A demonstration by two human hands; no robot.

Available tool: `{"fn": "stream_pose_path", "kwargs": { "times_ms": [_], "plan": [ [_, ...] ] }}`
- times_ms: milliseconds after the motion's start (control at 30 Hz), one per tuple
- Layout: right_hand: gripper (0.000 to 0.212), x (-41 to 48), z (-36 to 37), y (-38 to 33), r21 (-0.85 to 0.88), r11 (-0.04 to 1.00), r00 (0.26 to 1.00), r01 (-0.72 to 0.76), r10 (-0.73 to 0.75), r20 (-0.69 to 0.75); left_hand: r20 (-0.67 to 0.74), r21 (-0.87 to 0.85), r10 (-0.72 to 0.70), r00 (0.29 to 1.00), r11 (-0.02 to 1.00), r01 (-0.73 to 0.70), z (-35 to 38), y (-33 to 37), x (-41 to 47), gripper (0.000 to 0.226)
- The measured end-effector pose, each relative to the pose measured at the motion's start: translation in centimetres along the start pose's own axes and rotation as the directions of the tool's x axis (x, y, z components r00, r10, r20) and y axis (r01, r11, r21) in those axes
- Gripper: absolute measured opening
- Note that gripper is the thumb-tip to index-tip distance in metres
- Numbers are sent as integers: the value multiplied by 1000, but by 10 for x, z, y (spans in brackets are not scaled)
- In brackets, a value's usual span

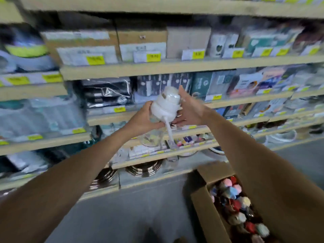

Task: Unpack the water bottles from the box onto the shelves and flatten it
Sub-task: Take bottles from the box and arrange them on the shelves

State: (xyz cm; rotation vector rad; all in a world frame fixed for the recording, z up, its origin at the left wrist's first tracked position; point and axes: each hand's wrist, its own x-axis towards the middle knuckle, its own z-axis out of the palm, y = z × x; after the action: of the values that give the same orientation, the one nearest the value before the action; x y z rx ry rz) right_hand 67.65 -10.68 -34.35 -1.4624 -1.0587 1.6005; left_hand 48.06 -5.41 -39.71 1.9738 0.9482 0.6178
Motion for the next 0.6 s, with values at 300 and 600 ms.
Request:
{"fn": "stream_pose_path", "kwargs": {
  "times_ms": [300, 600],
  "plan": [
    [98, 34, 203, -96, -227, 967, 968, 115, -58, 244, -238, 7, -41, 971, 999, 44, -213, -8, -131, 72],
    [31, 41, 342, -183, -406, 808, 902, 428, -354, 246, -526, -184, -116, 843, 983, 20, -335, 7, -202, 45]
  ]
}}
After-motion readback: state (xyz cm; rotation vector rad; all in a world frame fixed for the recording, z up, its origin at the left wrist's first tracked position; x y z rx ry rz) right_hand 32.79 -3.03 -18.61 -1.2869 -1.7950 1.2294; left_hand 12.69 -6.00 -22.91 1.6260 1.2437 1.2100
